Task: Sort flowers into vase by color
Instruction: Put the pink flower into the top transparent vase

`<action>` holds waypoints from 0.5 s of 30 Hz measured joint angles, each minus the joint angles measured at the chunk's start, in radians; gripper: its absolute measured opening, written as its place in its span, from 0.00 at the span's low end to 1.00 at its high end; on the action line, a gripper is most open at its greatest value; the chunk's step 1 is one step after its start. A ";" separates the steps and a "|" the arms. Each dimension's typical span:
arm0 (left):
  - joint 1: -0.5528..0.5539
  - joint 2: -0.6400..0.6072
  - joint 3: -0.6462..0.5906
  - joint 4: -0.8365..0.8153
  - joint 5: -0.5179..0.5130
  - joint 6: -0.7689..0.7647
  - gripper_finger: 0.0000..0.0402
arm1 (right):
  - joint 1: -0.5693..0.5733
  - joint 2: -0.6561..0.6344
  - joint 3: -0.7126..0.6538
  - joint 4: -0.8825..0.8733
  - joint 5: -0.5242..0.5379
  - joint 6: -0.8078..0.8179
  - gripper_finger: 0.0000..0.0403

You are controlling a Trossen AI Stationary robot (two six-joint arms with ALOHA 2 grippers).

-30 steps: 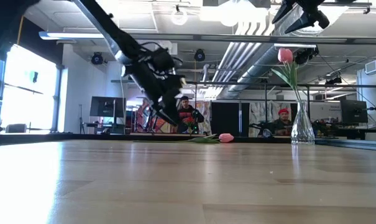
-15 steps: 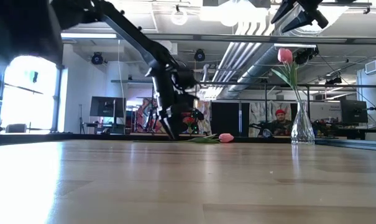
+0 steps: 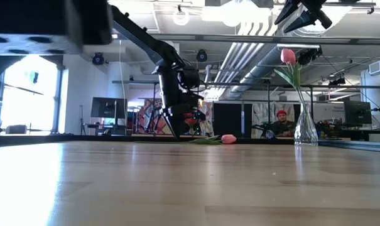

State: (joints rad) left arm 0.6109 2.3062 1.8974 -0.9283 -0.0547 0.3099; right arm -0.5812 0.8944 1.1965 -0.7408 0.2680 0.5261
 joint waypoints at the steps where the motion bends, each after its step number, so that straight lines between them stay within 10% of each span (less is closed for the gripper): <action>1: 0.000 0.000 0.001 0.000 0.000 0.015 0.29 | 0.000 0.000 0.000 0.000 0.000 0.000 0.45; 15: 0.036 0.050 0.003 0.029 0.029 0.139 0.29 | 0.000 0.000 0.000 -0.001 -0.017 0.000 0.45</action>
State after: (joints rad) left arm 0.6468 2.3564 1.9003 -0.8998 -0.0259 0.4485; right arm -0.5812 0.8940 1.1965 -0.7413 0.2508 0.5262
